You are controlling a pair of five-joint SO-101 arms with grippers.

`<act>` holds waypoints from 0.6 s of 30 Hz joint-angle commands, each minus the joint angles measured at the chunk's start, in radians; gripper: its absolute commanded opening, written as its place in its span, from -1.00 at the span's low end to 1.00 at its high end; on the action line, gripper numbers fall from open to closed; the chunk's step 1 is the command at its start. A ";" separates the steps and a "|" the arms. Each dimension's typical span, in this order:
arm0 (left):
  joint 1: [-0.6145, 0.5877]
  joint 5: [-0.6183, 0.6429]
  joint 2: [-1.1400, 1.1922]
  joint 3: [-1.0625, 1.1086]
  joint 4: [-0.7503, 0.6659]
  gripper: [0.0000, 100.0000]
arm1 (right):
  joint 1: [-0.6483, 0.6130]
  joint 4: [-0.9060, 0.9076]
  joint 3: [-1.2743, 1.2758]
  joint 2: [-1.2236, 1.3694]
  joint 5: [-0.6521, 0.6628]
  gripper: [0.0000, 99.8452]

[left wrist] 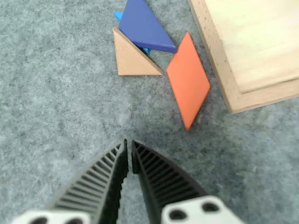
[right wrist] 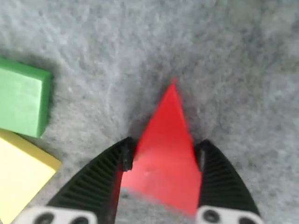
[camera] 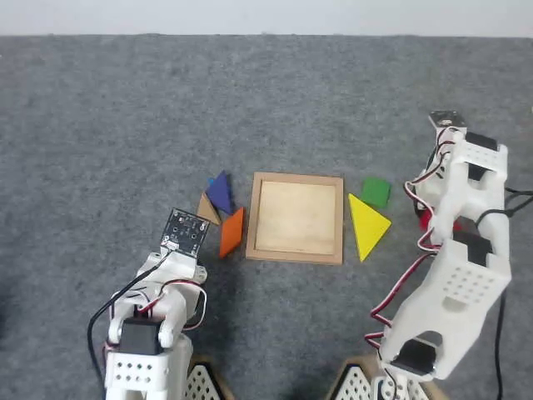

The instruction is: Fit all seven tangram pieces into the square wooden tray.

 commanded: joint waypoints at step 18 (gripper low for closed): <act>-0.003 0.008 -0.017 -0.012 0.003 -0.97 | -0.045 -0.151 0.772 -0.693 0.199 -0.32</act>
